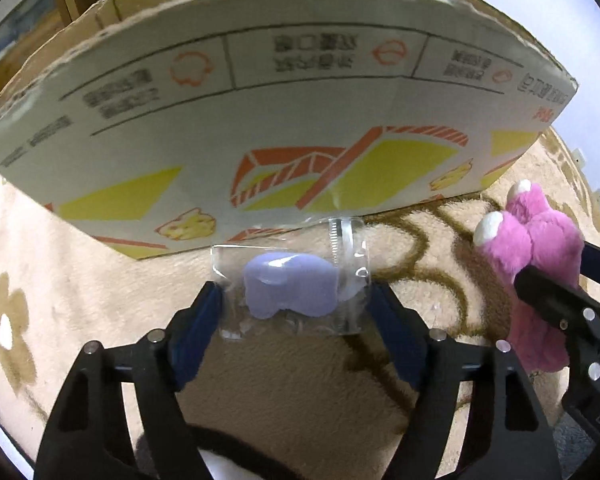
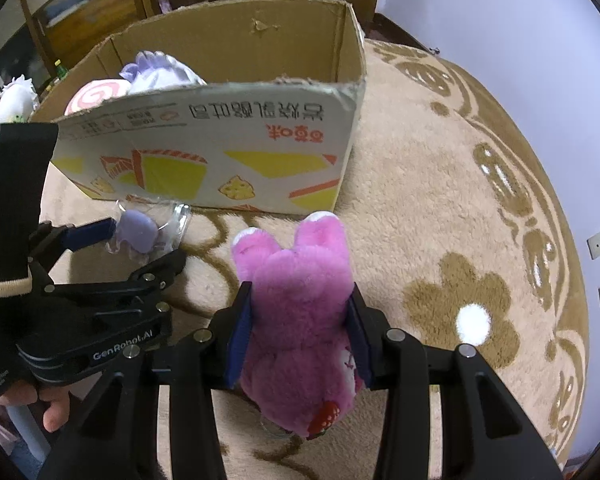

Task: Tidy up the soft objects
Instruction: 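Grasp the pink plush bear with the right gripper while the left gripper grasps the bagged eye mask, then lift the pink bear and bagged eye mask over the box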

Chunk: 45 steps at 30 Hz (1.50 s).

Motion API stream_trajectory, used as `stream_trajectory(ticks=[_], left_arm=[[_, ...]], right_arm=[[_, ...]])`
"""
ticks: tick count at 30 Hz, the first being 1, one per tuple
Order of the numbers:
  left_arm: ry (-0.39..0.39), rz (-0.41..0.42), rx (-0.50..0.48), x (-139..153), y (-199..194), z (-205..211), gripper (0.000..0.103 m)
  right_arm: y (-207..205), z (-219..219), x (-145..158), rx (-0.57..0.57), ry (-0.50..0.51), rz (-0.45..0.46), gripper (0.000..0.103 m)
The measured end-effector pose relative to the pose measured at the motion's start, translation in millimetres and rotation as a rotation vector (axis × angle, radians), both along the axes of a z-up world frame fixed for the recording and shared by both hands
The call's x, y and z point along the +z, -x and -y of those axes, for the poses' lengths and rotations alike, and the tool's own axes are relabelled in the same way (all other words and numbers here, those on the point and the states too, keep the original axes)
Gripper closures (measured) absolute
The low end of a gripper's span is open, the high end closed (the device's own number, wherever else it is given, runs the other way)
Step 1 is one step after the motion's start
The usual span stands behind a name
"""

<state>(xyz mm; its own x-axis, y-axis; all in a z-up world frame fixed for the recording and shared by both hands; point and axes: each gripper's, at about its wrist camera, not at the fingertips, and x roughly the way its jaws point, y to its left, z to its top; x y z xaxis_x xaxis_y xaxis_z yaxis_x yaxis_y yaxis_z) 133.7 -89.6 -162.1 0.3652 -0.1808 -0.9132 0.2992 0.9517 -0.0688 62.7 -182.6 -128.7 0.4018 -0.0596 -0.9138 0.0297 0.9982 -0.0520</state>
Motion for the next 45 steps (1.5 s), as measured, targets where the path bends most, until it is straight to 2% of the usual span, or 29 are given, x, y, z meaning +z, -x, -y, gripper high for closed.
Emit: stream_trajectory(ticks=[3,9,16,21,28,32,38,45], left_arm=[[-0.012,-0.008,-0.005,3,3,-2,0.036],[-0.012,0.002,0.031,13,13,-15,0.040],[-0.003,0.079,0.041,36,38,-25,0.041],[0.003,0.172,0.075,61,63,-34,0.041],[0.010,0.401,0.116,106,100,-42,0.041],[-0.013,0.524,0.105,132,103,-46,0.040],[0.007,0.595,0.108,155,93,-55,0.040],[0.053,0.641,0.061,165,67,-55,0.040]], right_arm=[[2,-3,6,0.014,-0.008,0.026,0.057],[5,-6,15,0.022,-0.011,0.071,0.057],[9,-9,31,0.036,-0.029,0.144,0.057],[12,-6,40,0.026,-0.030,0.189,0.057],[24,-5,67,0.017,-0.073,0.310,0.057],[30,-5,84,0.016,-0.078,0.394,0.057],[31,-5,112,0.022,-0.076,0.526,0.057],[13,0,132,0.026,-0.085,0.595,0.057]])
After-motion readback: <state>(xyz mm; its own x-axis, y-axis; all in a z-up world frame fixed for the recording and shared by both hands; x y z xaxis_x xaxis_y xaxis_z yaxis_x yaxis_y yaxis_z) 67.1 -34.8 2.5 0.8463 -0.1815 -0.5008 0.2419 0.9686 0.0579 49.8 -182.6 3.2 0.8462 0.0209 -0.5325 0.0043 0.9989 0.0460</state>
